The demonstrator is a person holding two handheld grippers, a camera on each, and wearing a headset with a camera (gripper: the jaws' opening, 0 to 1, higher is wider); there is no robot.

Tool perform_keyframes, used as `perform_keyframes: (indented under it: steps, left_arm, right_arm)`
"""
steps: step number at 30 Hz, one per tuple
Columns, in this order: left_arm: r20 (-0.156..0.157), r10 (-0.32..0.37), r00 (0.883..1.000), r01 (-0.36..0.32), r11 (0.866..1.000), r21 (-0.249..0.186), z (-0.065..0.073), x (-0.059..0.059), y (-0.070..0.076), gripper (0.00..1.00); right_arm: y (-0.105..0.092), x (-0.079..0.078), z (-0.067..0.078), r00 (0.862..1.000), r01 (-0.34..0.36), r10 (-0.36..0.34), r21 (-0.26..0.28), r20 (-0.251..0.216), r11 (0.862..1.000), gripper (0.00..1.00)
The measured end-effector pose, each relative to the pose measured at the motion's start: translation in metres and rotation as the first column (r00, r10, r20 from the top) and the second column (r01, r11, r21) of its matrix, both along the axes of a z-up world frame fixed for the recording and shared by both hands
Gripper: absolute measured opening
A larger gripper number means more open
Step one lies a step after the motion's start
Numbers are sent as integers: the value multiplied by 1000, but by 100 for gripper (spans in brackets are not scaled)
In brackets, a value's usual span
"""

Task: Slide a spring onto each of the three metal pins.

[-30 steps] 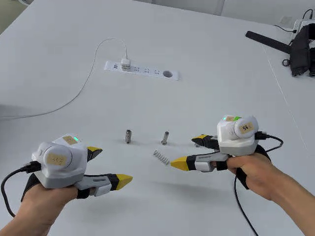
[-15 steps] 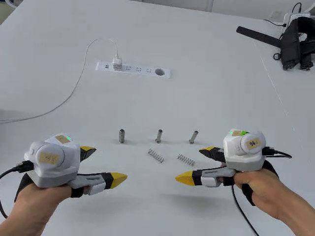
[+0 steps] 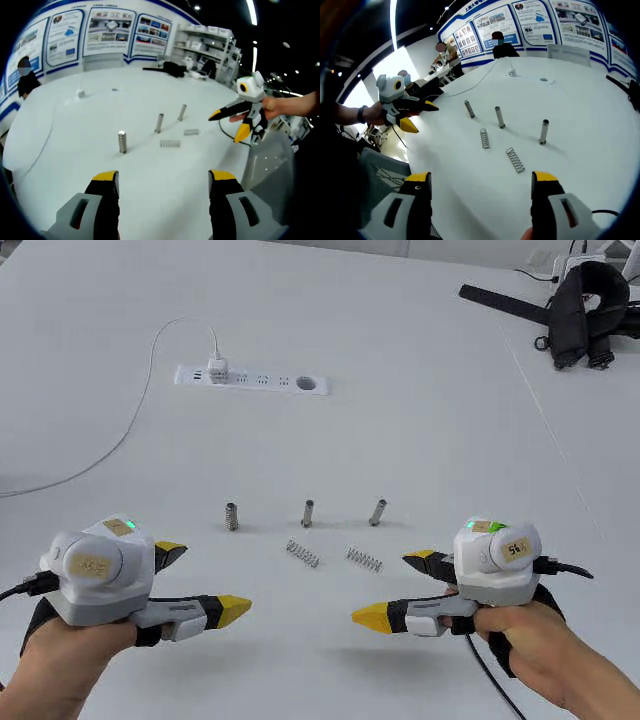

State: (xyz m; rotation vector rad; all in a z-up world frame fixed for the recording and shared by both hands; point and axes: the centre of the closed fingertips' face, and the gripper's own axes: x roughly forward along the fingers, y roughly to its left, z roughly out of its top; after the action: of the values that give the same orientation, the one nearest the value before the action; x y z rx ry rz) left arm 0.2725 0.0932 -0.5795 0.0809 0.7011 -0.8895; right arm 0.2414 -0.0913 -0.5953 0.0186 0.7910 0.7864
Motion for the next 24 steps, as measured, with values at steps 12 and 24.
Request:
perform_keyframes:
  steps: [12,24]
  left_arm:
    - [-4,-84,996,84,996,23,-4,-4,-23,74]
    - [1,-194,981,193,980,51,-7,2,-54,73]
  right_arm:
    - [-5,-6,1,1000,12,-12,-3,8,1000,83]
    - [-13,-5,7,999,20,-20,-5,27,1000,84]
